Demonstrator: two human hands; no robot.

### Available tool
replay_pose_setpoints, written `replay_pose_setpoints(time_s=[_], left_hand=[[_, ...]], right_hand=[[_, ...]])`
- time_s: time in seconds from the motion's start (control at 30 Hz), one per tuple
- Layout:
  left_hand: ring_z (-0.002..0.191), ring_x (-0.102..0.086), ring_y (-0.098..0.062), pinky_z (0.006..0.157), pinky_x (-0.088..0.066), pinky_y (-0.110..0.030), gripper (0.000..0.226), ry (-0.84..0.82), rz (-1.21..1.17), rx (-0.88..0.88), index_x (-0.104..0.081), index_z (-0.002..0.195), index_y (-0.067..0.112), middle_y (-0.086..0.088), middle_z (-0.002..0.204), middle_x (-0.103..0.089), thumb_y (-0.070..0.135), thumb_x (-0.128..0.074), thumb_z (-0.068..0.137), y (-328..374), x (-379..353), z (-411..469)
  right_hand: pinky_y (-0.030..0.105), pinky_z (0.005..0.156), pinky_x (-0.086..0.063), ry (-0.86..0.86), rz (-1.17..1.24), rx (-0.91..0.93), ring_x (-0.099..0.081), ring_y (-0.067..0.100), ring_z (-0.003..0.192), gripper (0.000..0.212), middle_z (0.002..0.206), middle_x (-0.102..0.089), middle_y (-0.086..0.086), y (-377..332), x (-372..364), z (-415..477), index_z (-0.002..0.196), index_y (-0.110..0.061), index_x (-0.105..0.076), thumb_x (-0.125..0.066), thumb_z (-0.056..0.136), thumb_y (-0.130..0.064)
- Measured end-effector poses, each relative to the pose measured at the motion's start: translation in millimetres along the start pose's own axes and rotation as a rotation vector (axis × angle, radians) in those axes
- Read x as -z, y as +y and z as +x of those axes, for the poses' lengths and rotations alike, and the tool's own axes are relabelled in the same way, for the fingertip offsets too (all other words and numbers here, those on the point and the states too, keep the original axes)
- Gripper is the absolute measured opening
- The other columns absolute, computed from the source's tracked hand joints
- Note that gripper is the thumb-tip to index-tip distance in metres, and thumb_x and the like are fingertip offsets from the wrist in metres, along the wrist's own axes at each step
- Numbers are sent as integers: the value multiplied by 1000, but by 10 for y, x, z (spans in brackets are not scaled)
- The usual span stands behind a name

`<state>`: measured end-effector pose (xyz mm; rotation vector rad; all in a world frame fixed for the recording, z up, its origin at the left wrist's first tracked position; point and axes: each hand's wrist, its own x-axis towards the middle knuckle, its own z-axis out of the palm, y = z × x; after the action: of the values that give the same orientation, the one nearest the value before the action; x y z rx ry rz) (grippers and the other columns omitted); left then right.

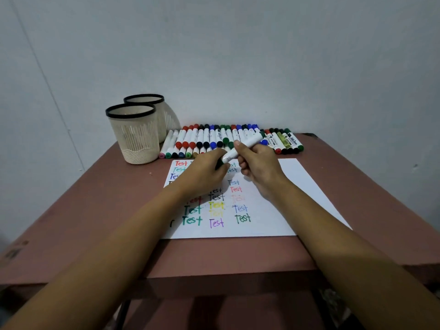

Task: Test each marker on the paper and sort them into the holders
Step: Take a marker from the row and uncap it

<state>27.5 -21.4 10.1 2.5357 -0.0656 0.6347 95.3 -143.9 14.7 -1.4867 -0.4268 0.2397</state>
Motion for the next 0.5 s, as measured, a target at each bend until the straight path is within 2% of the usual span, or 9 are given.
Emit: replay_pose_setpoints(time_s=[0.17, 0.27, 0.33, 0.4, 0.43, 0.5], left_hand=[[51, -38, -6, 48, -31, -16, 27, -18, -114, 28, -57, 92, 3, 3, 60, -45, 26, -45, 97, -3, -11, -17], [44, -40, -2, 45, -29, -14, 19, 4, -226, 41, -58, 86, 9, 4, 55, -41, 23, -49, 96, 5, 7, -24], [45, -40, -3, 46, -29, -11, 11, 18, -311, 59, -61, 90, 16, 1, 56, -45, 21, -52, 94, 20, 18, -18], [53, -43, -7, 52, -34, -18, 8, 26, -372, 81, -63, 93, 20, -3, 62, -50, 21, -55, 93, 20, 14, -10], [56, -44, -8, 54, -35, -19, 8, 30, -404, 96, -63, 95, 21, -2, 63, -52, 21, -56, 93, 21, 15, -11], [52, -45, 0, 53, -36, -12, 12, 41, -478, 121, -65, 101, 20, 11, 57, -53, 19, -57, 92, 23, 22, -19]], right_hand=[[25, 51, -27, -25, 44, -18, -32, 10, 51, 26, 58, -39, 1, 26, -27, -5, 73, -9, -56, -58, 94, -24], [25, 52, -27, -27, 78, -7, -32, 10, 51, 23, 58, -39, 1, 20, -48, -2, 76, -9, -58, -56, 95, -21], [25, 53, -28, -31, 97, 2, -32, 10, 51, 22, 58, -39, 1, 13, -48, 1, 77, -9, -58, -56, 95, -20], [25, 53, -29, -38, 99, 7, -32, 9, 51, 22, 57, -39, 0, 9, -41, 1, 76, -9, -58, -55, 96, -20], [25, 53, -29, -42, 96, 10, -32, 9, 51, 23, 57, -39, 0, 9, -37, -1, 76, -9, -58, -55, 96, -20], [25, 54, -29, -51, 94, 22, -33, 9, 51, 22, 58, -39, 0, 10, -37, -4, 77, -9, -57, -54, 96, -20]])
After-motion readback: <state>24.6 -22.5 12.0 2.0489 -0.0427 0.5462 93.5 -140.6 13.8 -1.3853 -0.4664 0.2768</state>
